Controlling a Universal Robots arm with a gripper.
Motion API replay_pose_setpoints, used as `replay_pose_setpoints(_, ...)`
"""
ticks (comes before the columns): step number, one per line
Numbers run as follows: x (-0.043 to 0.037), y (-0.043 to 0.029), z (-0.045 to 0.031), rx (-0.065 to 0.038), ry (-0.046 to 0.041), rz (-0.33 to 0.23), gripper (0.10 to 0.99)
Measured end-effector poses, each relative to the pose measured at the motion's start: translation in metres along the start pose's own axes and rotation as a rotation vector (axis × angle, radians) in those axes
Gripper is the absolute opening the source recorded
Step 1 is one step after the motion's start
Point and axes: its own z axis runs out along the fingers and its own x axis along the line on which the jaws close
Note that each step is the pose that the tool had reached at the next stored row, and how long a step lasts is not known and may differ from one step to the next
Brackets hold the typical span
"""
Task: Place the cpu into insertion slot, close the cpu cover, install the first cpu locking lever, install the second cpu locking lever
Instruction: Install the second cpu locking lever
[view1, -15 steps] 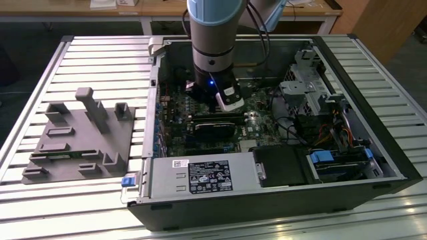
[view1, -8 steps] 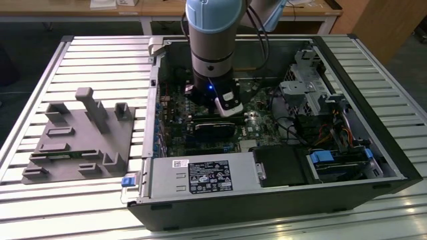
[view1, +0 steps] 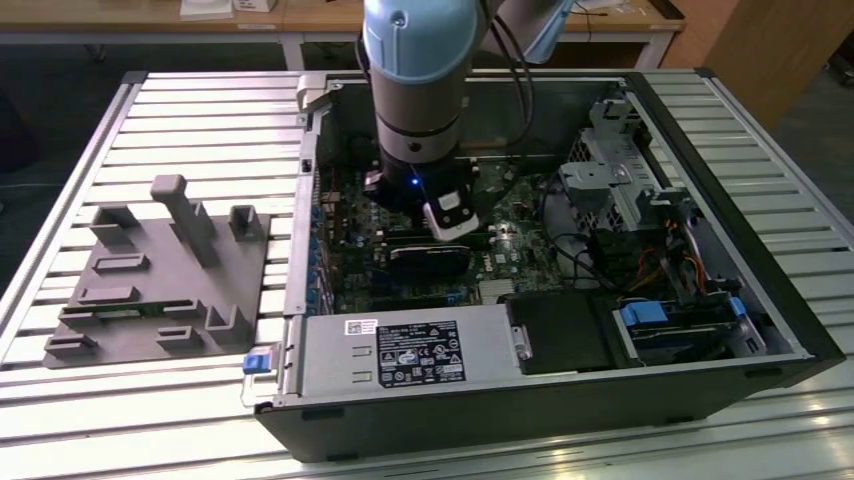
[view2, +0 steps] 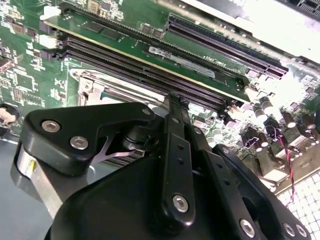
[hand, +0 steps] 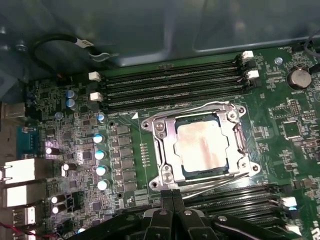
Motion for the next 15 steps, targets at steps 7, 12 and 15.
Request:
replay_pose_setpoints(7, 0.0032, -0.0019, 0.0036, -0.042, 0.0074, 0.002, 0.106)
replay_pose_setpoints(12, 0.0047, -0.0036, 0.0078, -0.051, 0.0089, 0.003, 0.106)
replay_pose_setpoints(15, 0.0066, -0.0044, 0.0098, -0.055, 0.0097, 0.003, 0.106)
